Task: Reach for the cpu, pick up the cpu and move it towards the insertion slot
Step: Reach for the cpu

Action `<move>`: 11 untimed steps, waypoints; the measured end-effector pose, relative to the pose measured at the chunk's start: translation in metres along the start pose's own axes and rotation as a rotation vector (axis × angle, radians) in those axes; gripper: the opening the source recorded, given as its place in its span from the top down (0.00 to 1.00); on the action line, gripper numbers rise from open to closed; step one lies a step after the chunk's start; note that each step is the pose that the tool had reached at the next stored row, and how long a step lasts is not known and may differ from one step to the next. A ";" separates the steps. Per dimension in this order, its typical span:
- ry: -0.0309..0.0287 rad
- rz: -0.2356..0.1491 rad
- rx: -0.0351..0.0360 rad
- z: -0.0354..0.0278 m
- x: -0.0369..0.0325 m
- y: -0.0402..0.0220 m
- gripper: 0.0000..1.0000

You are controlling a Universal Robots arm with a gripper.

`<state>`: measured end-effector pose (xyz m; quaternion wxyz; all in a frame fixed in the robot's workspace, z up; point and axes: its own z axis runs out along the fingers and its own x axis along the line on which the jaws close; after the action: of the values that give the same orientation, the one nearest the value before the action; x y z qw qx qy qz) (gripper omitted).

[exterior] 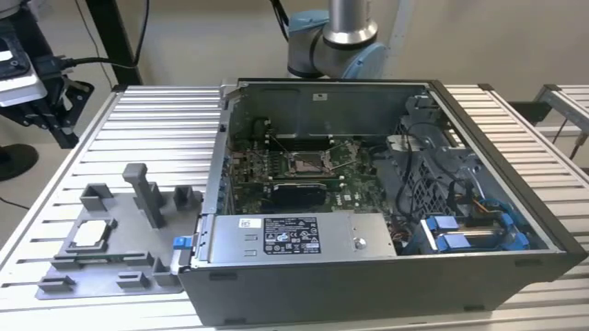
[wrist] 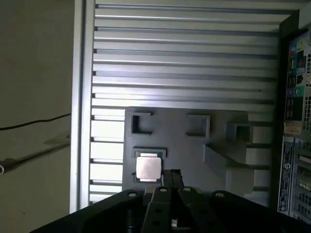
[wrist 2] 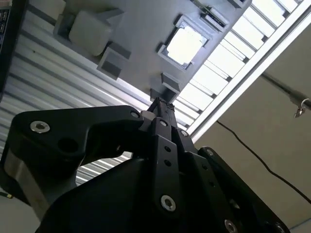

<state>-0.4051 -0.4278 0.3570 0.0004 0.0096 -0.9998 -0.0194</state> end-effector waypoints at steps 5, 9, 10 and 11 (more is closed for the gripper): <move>0.0000 0.000 0.0000 0.0000 0.0003 0.0000 0.00; 0.0000 0.000 0.0000 0.0000 0.0005 0.0000 0.00; 0.0000 0.000 0.0000 0.0000 0.0005 0.0000 0.00; 0.0001 0.000 0.0000 0.0000 0.0006 0.0000 0.00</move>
<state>-0.4056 -0.4278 0.3571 0.0004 0.0096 -0.9998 -0.0194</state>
